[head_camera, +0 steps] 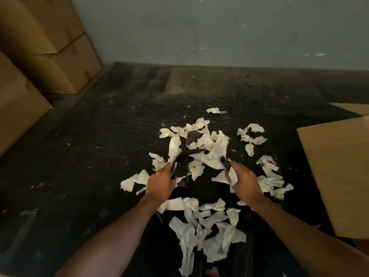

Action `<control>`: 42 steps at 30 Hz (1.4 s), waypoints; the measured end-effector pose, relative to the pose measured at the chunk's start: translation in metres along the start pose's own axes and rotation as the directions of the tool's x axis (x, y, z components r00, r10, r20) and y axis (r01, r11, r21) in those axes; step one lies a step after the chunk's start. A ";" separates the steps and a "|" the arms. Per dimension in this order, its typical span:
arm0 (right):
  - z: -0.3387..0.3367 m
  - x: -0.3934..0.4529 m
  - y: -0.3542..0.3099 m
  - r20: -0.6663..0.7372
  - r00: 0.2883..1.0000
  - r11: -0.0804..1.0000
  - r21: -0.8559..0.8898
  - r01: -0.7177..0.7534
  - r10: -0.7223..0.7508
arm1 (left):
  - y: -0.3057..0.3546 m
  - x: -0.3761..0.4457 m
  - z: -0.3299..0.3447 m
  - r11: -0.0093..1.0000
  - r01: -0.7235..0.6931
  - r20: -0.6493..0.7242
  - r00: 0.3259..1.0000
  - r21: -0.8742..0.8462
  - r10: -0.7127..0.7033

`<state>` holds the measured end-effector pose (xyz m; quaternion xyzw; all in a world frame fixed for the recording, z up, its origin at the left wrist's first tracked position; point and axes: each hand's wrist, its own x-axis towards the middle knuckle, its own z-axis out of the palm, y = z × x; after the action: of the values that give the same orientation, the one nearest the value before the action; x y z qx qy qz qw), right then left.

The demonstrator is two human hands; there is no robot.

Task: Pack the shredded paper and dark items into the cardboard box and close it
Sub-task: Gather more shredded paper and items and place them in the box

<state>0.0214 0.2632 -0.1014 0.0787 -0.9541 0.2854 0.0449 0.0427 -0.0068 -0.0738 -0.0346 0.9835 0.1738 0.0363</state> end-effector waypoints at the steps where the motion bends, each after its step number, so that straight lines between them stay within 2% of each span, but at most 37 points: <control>1: -0.008 0.003 -0.005 -0.019 1.000 0.999 0.033 0.012 -0.012 | 0.003 -0.003 -0.008 1.000 0.017 -0.022 1.000 0.001 -0.017; 7: -0.065 0.016 -0.041 -0.126 0.986 0.989 0.091 0.120 -0.108 | 0.019 -0.020 -0.067 0.999 0.033 -0.139 0.990 -0.024 -0.036; 10: -0.093 0.012 -0.059 -0.131 0.974 0.975 0.101 0.199 -0.186 | 0.027 -0.038 -0.098 1.000 0.013 -0.186 0.983 -0.014 -0.015; 15: -0.139 -0.001 -0.087 -0.171 0.947 0.960 0.026 0.280 -0.272 | 0.036 -0.085 -0.139 0.999 -0.012 -0.297 0.955 -0.039 -0.001; 19: -0.178 -0.021 -0.094 -0.141 0.925 0.932 -0.142 0.333 -0.352 | 0.040 -0.128 -0.159 0.999 -0.046 -0.372 0.928 -0.026 0.033; 22: -0.215 -0.047 -0.091 -0.147 0.924 0.925 -0.203 0.321 -0.353 | 0.049 -0.153 -0.168 0.999 -0.053 -0.404 0.913 -0.004 0.046; 27: -0.273 -0.079 -0.057 -0.198 0.926 0.921 -0.293 0.256 -0.321 | 0.086 -0.172 -0.169 0.992 -0.128 -0.410 0.905 -0.010 0.113; 33: -0.336 -0.112 0.002 -0.293 0.923 0.931 -0.335 0.146 -0.250 | 0.161 -0.168 -0.163 0.971 -0.238 -0.415 0.883 0.009 0.220; 42: -0.437 -0.132 0.123 -0.331 0.929 0.916 -0.401 0.020 -0.165 | 0.340 -0.132 -0.148 0.909 -0.416 -0.436 0.812 0.032 0.387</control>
<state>0.1475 0.6224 0.1794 0.0606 -0.9625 0.0963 0.2464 0.1377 0.2679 0.1907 0.1348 0.9455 0.1970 -0.2216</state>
